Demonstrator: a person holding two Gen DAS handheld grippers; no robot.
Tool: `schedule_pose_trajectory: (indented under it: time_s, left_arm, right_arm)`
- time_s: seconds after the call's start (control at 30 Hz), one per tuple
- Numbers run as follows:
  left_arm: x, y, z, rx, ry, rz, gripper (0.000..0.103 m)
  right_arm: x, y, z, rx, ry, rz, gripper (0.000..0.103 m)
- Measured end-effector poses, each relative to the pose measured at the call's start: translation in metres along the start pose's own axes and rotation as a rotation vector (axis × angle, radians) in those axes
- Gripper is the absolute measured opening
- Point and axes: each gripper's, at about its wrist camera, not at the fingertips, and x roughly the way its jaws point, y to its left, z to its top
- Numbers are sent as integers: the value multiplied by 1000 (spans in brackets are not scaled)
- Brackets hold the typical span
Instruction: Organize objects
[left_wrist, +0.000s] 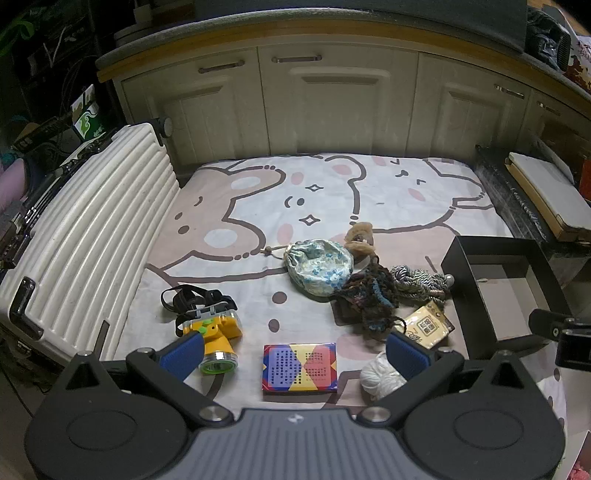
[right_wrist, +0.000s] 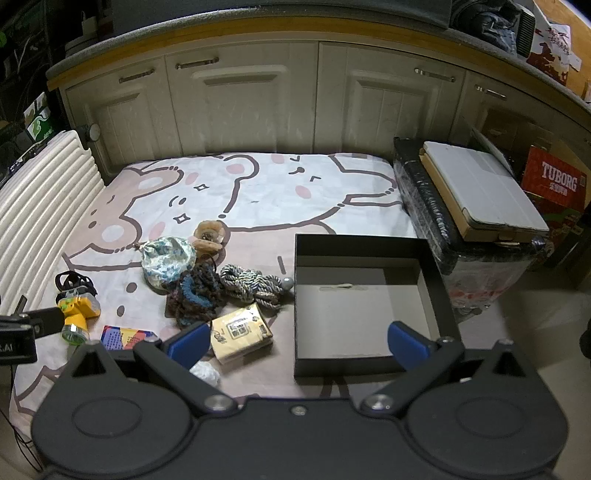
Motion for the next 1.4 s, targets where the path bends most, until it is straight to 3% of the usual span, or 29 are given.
schedule_pose_trajectory:
  time_s: [1.4]
  left_arm:
    - [0,-2,-1,44,-2,-52,103]
  right_arm:
    - [1,1,-2,-4,5,-1,103]
